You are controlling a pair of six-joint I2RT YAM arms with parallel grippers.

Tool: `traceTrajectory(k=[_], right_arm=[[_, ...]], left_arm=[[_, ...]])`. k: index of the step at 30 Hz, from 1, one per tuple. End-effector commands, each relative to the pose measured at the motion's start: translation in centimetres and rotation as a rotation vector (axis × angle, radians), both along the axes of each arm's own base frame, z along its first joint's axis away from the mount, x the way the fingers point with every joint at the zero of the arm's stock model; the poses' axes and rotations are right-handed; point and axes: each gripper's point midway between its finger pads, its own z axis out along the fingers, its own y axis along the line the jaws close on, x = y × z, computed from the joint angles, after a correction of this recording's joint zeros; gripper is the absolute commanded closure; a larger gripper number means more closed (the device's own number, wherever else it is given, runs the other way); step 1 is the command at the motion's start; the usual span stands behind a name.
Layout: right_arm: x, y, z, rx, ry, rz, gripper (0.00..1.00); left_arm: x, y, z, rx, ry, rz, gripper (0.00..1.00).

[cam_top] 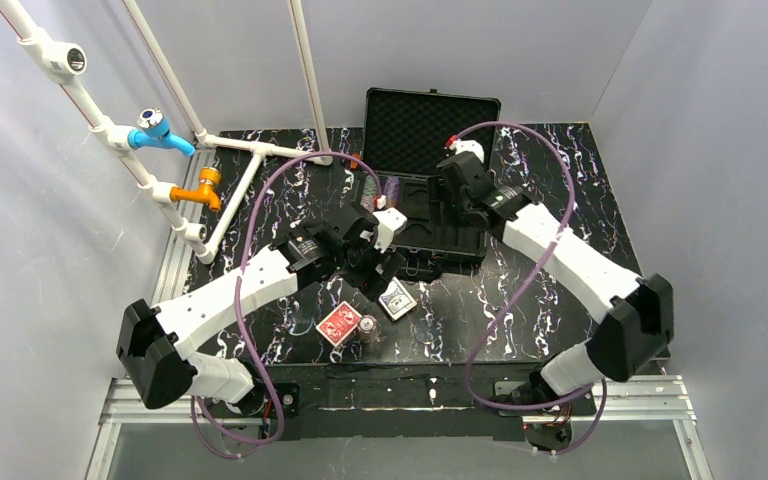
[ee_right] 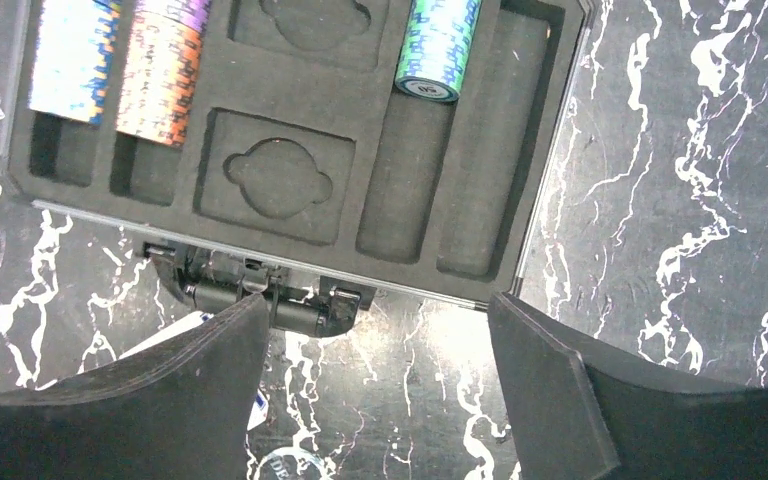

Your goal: Pack up texas hold em set

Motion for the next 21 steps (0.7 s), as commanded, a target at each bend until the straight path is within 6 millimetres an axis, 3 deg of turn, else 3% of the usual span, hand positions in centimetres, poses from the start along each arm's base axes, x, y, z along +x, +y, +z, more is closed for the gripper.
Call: traceTrajectory(k=[1, 10, 16, 21], right_arm=[[-1.5, -0.4, 1.9, 0.063, -0.057, 0.031, 0.1], [-3.8, -1.3, 3.9, 0.161, -0.135, 0.061, 0.02], [-4.7, -1.9, 4.6, 0.187, -0.166, 0.063, 0.02], [-5.1, -2.3, 4.7, 0.185, -0.169, 0.063, 0.02]], left_arm=[[-2.7, 1.3, 0.2, -0.013, 0.082, 0.058, 0.15], [-7.1, 2.2, -2.9, -0.014, 0.224, 0.059, 0.21], [-8.2, 1.5, -4.3, 0.03, 0.239, 0.057, 0.24], [-8.0, 1.4, -5.3, 0.084, 0.216, 0.078, 0.27]])
